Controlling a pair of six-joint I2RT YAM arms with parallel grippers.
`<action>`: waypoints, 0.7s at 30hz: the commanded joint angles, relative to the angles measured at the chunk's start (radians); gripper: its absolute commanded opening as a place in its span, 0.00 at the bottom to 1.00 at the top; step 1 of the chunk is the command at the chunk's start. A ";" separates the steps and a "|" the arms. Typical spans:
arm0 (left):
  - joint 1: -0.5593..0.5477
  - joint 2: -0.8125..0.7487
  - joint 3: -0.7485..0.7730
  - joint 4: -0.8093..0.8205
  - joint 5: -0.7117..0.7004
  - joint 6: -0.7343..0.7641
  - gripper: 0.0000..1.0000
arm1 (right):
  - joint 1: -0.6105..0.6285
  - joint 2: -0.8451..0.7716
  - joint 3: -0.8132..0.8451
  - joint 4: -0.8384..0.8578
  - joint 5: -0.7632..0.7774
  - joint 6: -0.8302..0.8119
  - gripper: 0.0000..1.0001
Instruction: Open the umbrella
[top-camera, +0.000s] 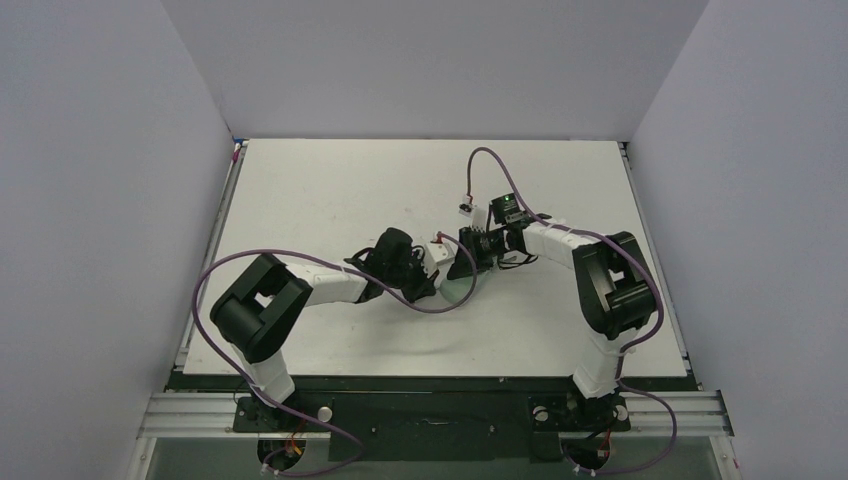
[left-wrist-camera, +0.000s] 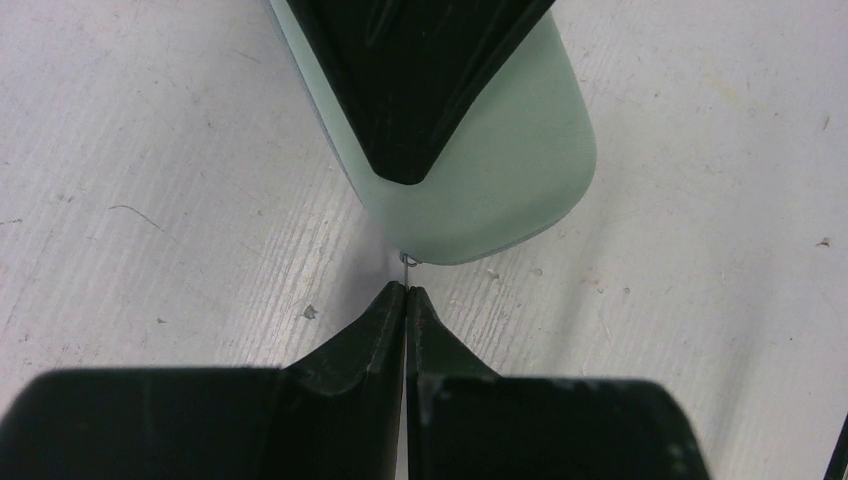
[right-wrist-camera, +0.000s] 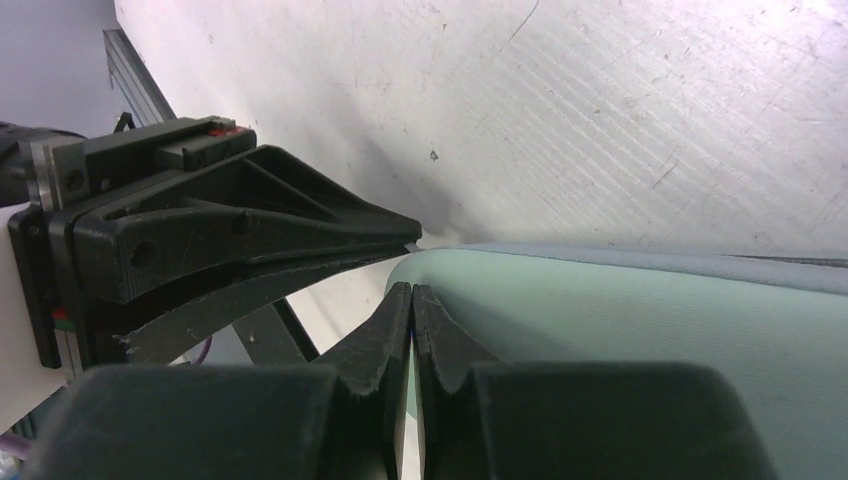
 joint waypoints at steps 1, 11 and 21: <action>-0.024 -0.076 -0.031 0.045 0.012 -0.021 0.00 | -0.024 0.034 -0.047 0.077 0.114 0.021 0.01; -0.171 -0.056 -0.064 0.129 -0.022 -0.121 0.00 | -0.045 0.009 -0.135 0.187 0.160 0.106 0.00; -0.092 -0.020 -0.028 0.166 -0.034 -0.246 0.00 | -0.102 -0.097 -0.093 0.102 0.112 -0.003 0.17</action>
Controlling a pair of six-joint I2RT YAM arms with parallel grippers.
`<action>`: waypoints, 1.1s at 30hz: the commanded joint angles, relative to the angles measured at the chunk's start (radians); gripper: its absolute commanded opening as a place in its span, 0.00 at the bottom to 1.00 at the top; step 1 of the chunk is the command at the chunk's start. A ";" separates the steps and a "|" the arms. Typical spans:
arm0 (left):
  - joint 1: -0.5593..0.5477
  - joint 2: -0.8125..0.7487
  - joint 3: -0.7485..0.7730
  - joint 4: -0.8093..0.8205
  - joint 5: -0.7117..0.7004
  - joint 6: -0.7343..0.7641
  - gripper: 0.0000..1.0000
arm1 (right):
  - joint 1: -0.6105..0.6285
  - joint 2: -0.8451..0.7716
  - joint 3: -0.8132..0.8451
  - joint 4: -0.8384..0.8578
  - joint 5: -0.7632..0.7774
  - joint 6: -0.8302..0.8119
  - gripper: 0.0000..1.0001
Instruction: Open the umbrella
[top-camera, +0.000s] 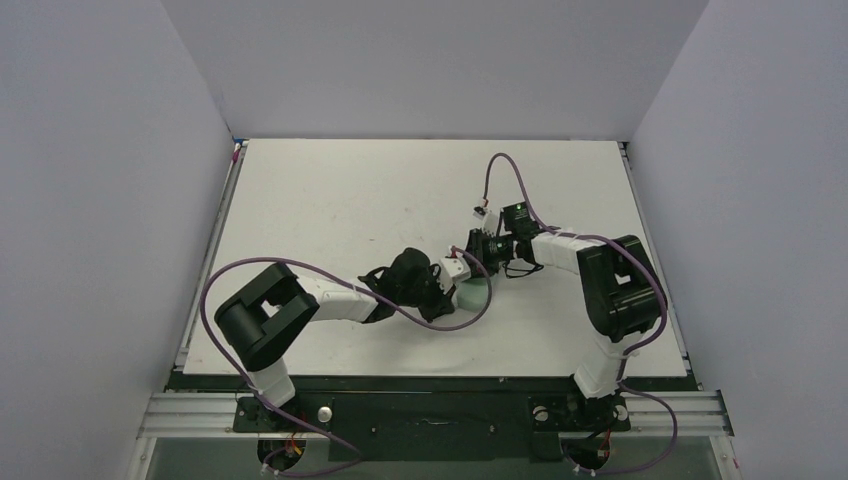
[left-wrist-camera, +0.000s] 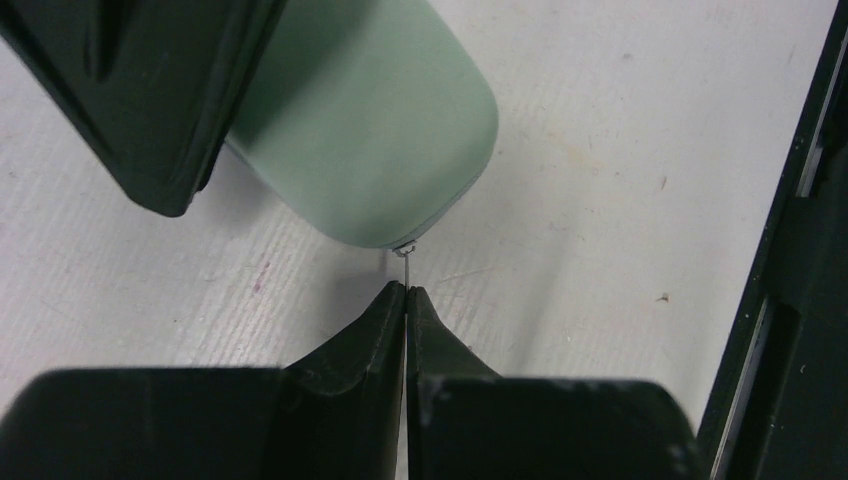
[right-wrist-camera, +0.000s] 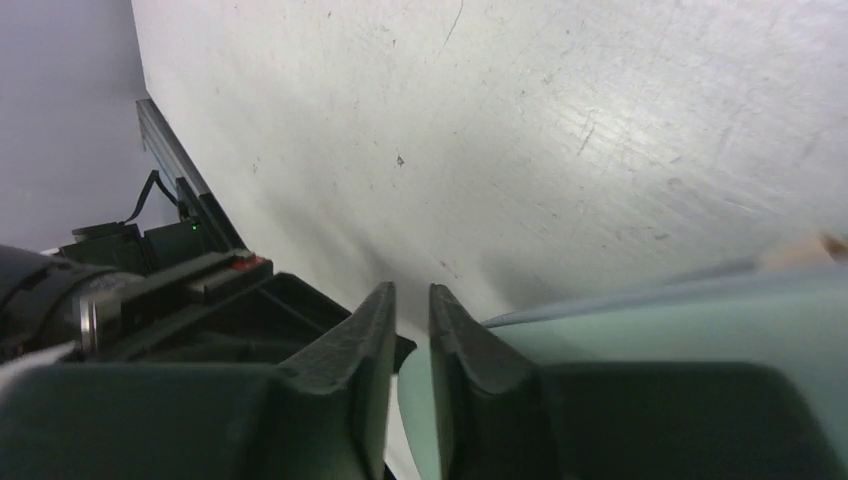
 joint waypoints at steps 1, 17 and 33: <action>0.078 -0.013 0.029 0.031 0.040 -0.025 0.00 | -0.067 -0.087 0.060 -0.174 0.089 -0.219 0.24; 0.189 0.064 0.136 -0.044 0.190 0.164 0.00 | -0.103 0.024 0.582 -1.056 0.148 -1.305 0.62; 0.198 0.073 0.130 0.006 0.187 0.143 0.00 | 0.005 0.264 0.604 -1.119 -0.060 -1.176 0.71</action>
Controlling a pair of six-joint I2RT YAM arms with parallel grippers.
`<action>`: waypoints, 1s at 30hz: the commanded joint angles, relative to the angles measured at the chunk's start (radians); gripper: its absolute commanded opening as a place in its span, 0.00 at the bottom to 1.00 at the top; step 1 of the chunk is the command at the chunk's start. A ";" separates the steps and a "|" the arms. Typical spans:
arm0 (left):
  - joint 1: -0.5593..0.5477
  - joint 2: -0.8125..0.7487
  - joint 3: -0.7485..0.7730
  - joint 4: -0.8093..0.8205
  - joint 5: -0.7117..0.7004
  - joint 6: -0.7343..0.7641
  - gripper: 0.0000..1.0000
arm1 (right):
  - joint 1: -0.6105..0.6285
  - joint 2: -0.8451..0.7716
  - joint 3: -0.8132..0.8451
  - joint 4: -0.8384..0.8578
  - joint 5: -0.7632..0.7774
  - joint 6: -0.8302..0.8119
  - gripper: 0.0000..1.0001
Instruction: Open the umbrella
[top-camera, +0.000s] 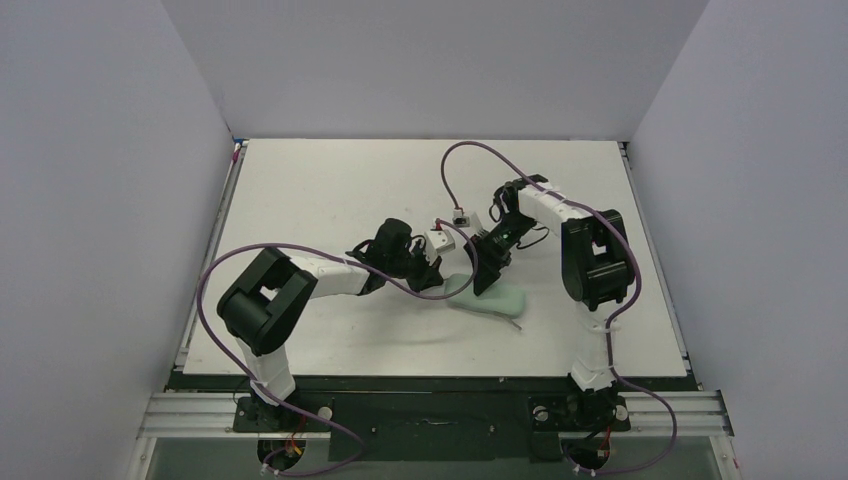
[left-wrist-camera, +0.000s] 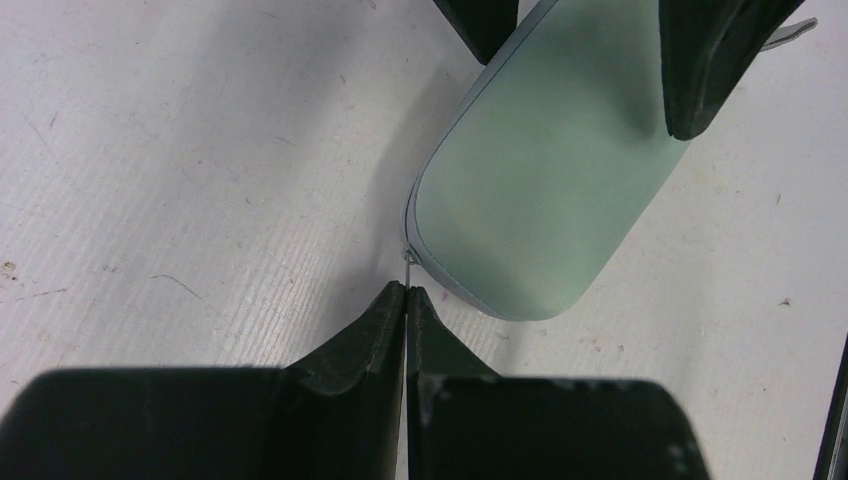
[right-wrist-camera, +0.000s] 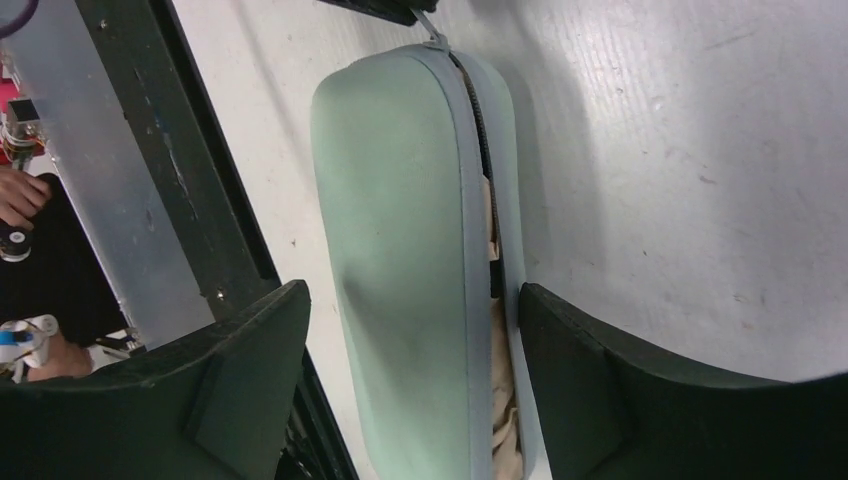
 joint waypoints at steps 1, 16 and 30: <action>0.006 0.007 0.015 0.058 0.037 0.000 0.00 | 0.025 -0.014 0.009 0.023 -0.074 0.048 0.68; 0.002 -0.122 -0.108 -0.056 0.084 0.182 0.00 | -0.047 -0.024 -0.040 0.091 0.009 0.055 0.00; -0.097 -0.139 -0.162 0.023 0.052 0.121 0.00 | -0.057 -0.091 -0.166 0.393 -0.030 0.388 0.00</action>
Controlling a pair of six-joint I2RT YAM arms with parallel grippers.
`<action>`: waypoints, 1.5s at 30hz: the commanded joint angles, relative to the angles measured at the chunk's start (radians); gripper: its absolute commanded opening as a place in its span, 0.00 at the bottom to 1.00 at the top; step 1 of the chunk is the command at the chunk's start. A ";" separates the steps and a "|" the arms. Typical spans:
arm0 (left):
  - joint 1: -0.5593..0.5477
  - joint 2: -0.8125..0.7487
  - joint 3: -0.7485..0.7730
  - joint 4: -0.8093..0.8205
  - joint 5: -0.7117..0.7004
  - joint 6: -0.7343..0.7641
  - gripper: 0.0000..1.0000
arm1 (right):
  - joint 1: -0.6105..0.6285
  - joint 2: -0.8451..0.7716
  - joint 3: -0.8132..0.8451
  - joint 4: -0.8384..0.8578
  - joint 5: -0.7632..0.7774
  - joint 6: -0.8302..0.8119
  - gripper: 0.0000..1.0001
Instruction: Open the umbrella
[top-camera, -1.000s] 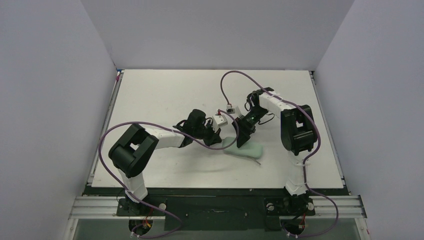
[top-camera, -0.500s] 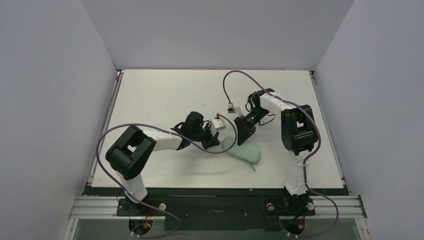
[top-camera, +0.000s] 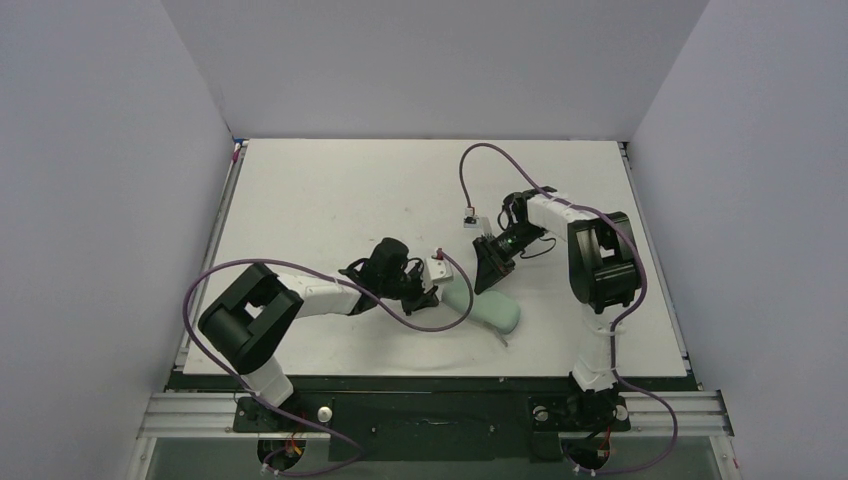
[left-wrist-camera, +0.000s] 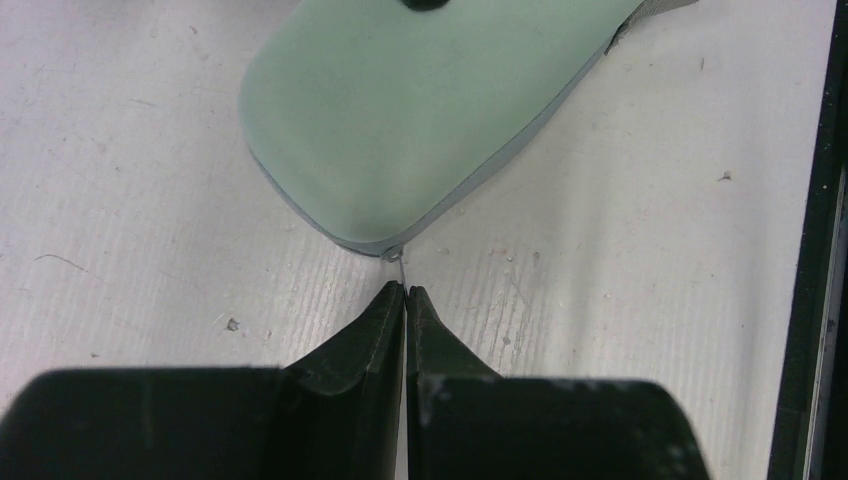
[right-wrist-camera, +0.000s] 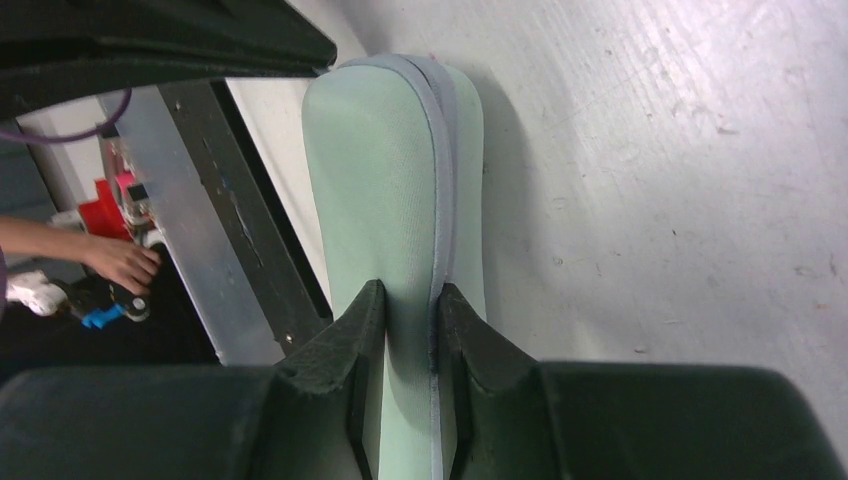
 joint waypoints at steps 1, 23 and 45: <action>-0.051 -0.009 -0.005 0.052 0.022 -0.055 0.00 | -0.015 -0.073 -0.055 0.295 0.057 0.176 0.00; -0.185 0.090 0.097 0.177 -0.023 -0.218 0.00 | -0.016 -0.159 -0.139 0.503 0.071 0.399 0.00; 0.233 -0.235 0.103 -0.188 -0.095 -0.377 0.97 | 0.056 -0.205 -0.003 0.167 -0.011 0.186 0.39</action>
